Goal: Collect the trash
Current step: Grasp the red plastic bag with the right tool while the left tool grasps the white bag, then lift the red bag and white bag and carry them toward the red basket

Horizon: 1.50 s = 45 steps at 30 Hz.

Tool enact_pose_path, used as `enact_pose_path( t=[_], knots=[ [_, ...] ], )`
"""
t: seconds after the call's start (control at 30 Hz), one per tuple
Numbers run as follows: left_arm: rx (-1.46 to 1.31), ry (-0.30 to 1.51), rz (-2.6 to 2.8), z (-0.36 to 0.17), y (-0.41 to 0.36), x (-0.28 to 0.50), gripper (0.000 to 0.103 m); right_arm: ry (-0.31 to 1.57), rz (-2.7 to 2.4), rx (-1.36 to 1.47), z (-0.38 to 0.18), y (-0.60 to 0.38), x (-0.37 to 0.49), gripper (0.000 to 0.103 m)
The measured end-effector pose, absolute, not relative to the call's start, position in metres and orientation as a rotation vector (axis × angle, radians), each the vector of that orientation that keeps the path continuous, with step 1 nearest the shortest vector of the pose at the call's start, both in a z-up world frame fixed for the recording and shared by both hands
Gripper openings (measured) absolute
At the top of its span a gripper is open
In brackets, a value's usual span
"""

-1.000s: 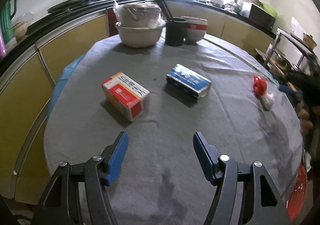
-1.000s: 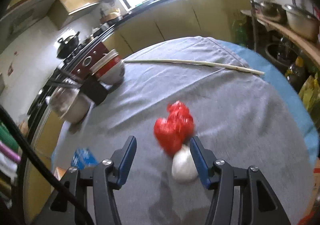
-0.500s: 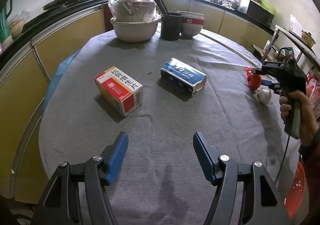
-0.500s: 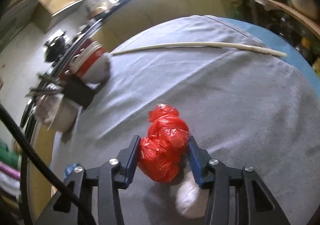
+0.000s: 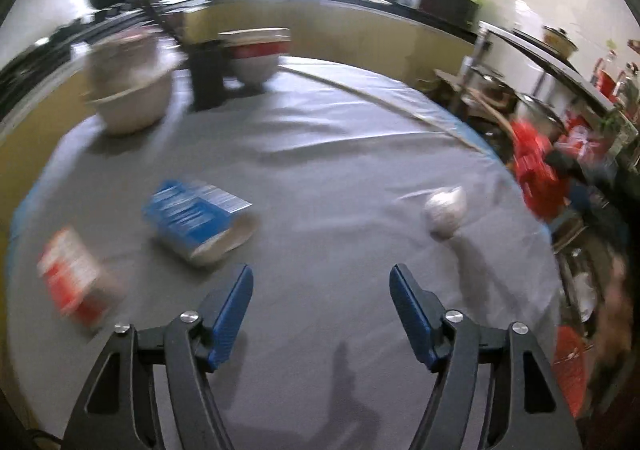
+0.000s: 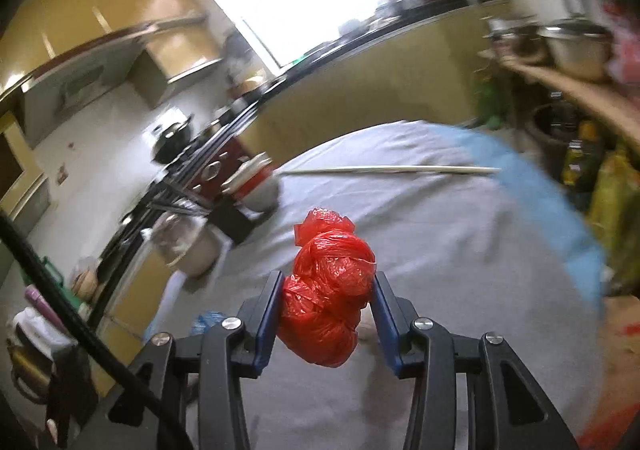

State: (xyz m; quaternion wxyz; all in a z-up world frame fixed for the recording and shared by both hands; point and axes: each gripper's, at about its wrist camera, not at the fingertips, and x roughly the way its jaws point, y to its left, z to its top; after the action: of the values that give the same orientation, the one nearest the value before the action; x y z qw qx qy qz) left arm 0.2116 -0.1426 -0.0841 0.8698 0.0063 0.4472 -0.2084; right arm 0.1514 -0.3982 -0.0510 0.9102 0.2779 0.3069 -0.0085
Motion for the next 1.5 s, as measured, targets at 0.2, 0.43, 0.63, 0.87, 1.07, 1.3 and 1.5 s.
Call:
enact_pose_path(
  t=[0.2, 0.43, 0.63, 0.87, 1.07, 1.3, 1.5],
  knots=[
    [0.047, 0.986, -0.544, -0.103, -0.242, 0.248, 0.076, 0.633, -0.123, 0.604, -0.061, -0.436, 0.078, 0.046],
    [0.057, 1.075, -0.534, -0.129, -0.302, 0.269, 0.076, 0.635, -0.177, 0.639, -0.076, -0.459, 0.008, 0.046],
    [0.054, 1.113, -0.545, -0.144, -0.300, 0.270, 0.037, 0.625, -0.177, 0.669, -0.081, -0.461, -0.012, 0.046],
    [0.113, 1.011, -0.568, -0.109, -0.263, 0.230, 0.035, 0.598, -0.145, 0.637, -0.071, -0.438, -0.015, 0.046],
    [0.196, 0.881, -0.538, -0.070, -0.220, 0.175, 0.035, 0.597, -0.082, 0.608, -0.062, -0.402, -0.012, 0.046],
    [0.286, 0.763, -0.384, -0.036, -0.152, 0.115, 0.035, 0.613, -0.009, 0.559, -0.054, -0.355, -0.016, 0.046],
    [0.305, 0.702, -0.290, -0.027, -0.119, 0.082, 0.035, 0.611, 0.038, 0.505, -0.045, -0.319, -0.031, 0.046]
  ],
)
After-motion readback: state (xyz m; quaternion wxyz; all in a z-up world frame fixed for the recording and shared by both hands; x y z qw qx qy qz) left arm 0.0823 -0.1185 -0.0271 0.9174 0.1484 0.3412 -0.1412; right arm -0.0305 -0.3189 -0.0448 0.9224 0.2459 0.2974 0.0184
